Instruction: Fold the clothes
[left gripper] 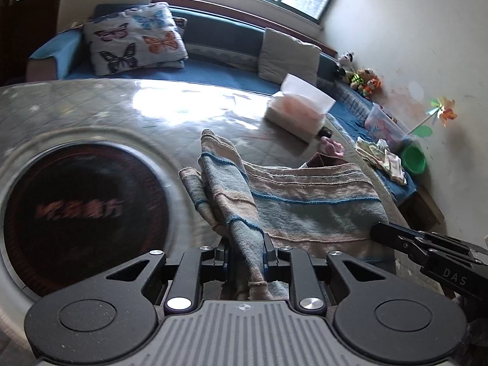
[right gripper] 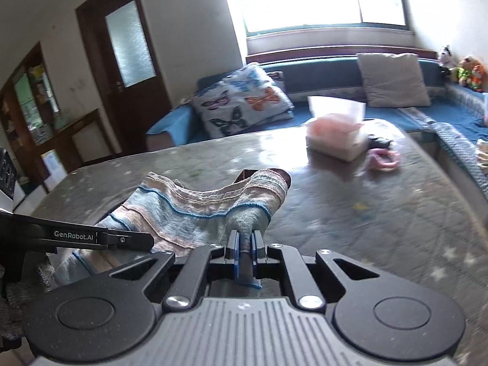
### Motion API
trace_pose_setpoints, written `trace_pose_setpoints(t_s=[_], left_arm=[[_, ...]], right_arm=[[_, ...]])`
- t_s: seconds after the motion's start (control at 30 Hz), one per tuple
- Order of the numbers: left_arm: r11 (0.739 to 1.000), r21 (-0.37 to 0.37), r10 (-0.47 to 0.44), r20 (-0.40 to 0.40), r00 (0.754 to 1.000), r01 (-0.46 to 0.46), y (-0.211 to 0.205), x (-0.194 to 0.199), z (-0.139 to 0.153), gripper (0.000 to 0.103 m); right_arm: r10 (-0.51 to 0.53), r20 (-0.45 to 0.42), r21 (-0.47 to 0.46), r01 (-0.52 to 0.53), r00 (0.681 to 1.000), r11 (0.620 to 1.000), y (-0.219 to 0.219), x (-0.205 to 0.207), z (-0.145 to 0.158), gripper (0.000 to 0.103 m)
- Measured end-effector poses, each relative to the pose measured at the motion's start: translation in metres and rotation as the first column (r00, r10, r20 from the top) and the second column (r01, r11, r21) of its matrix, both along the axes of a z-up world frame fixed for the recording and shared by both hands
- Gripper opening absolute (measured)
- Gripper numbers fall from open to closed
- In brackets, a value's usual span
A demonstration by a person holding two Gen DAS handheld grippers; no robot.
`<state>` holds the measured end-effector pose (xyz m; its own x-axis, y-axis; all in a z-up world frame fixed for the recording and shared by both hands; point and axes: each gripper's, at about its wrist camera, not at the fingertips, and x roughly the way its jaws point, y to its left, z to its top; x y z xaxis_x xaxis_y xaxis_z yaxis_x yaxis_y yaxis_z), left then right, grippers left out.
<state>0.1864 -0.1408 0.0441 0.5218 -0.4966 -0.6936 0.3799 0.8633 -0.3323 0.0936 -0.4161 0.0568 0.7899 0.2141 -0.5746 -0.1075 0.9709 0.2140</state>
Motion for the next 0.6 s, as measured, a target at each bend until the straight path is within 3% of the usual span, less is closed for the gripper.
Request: trace_pose_setpoints(t_s=[0.27,0.4,0.6], left_arm=[[0.998,0.043,-0.045,-0.040,0.998,0.046,-0.047,0.024,-0.018,0.022],[0.994,0.096,-0.045,-0.050,0.998,0.049,-0.056,0.027,-0.029,0.028],[0.987,0.159,-0.023,-0.003,1.000,0.023,-0.055,0.032,-0.029,0.053]], right_arm=[[-0.062,-0.031,-0.035,0.061,0.998,0.998,-0.041,0.026,-0.014,0.007],[-0.094,-0.071,-0.041,0.091,0.993,0.995,-0.056,0.035,-0.033,0.007],[-0.141,-0.116,-0.050,0.136,0.983,0.989,-0.071,0.044,-0.055,0.016]])
